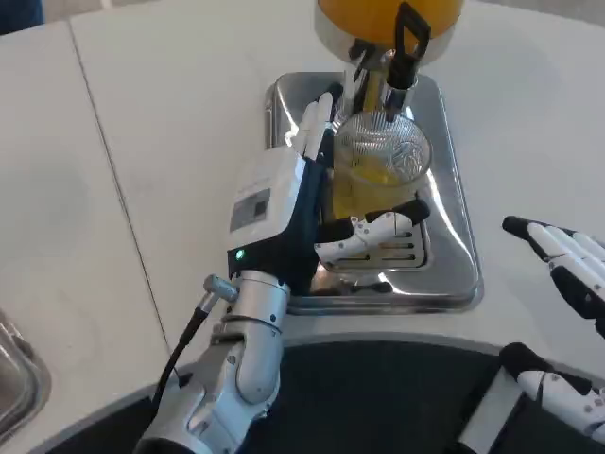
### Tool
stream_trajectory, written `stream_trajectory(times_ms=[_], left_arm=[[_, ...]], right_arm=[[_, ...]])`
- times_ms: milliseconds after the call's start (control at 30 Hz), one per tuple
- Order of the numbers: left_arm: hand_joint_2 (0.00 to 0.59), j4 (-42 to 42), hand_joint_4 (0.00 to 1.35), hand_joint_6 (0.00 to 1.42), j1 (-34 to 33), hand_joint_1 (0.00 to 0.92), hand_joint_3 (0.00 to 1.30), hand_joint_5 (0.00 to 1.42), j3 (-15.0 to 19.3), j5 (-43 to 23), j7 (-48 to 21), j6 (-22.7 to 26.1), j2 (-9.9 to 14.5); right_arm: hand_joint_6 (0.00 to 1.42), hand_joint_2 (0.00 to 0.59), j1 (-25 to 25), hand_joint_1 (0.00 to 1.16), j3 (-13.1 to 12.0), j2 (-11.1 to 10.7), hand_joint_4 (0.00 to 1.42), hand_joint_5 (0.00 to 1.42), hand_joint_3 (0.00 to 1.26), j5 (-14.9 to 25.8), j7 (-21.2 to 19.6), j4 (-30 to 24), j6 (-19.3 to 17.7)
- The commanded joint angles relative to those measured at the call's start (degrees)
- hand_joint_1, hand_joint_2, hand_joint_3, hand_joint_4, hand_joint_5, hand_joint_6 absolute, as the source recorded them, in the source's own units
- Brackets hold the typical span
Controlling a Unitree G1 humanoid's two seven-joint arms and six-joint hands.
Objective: Grasp the cup under the faucet to collect the drink, then remove the cup.
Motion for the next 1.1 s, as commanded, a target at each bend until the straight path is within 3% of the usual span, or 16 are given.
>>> stream_trajectory(times_ms=[33,167,233,367,533,667,733,1100], left_arm=[[0.053,1.39,0.0,0.28,-1.02,0.325,0.0,0.26,-0.18,-0.51,2.06,-1.09,-1.37],[0.054,1.27,0.01,0.36,-0.64,0.362,0.0,0.32,-0.43,-0.16,3.92,-0.89,-1.94],[0.055,1.11,0.13,0.68,-0.26,0.413,0.05,0.49,-0.65,0.15,5.24,-0.6,-2.28],[0.054,0.75,0.32,1.02,0.24,0.503,0.18,0.69,-1.39,1.09,7.03,0.95,-2.94],[0.047,0.1,0.68,1.41,1.07,0.568,0.51,1.02,-2.69,2.54,10.08,2.85,-4.37],[0.054,-0.46,1.09,1.42,2.02,0.587,0.9,1.36,-2.6,2.22,13.89,2.99,-6.19],[0.061,-1.15,1.21,1.42,2.15,0.617,1.0,1.42,-1.72,0.81,13.78,2.16,-6.72],[0.0,-3.64,1.2,1.42,2.54,0.702,1.1,1.39,0.39,-1.79,12.51,2.61,-6.73]], right_arm=[[0.0,0.44,-0.17,0.25,0.57,-0.35,0.0,0.0,0.0,0.37,0.79,-0.65,1.06],[0.0,0.442,-0.79,0.25,0.64,-0.53,0.0,0.0,0.0,0.54,1.23,-0.47,1.89],[0.0,0.442,-1.21,0.25,0.7,-0.72,0.0,0.0,0.0,0.54,1.43,-0.37,2.34],[0.0,0.442,-2.0,0.25,0.86,-1.01,0.0,0.0,0.0,0.6,1.84,-0.13,3.18],[0.0,0.442,-3.07,0.25,1.08,-1.46,0.0,0.0,0.0,0.62,2.17,0.29,4.57],[0.0,0.445,-3.03,0.25,0.38,-1.67,0.0,0.0,0.0,0.93,2.15,0.25,5.66],[0.0,0.447,-2.91,0.25,0.16,-1.74,0.0,0.0,0.0,1.07,2.2,0.15,6.36],[0.0,0.454,-4.38,0.25,3.14,-2.3,0.0,0.0,0.0,0.19,2.51,-0.42,9.56]])
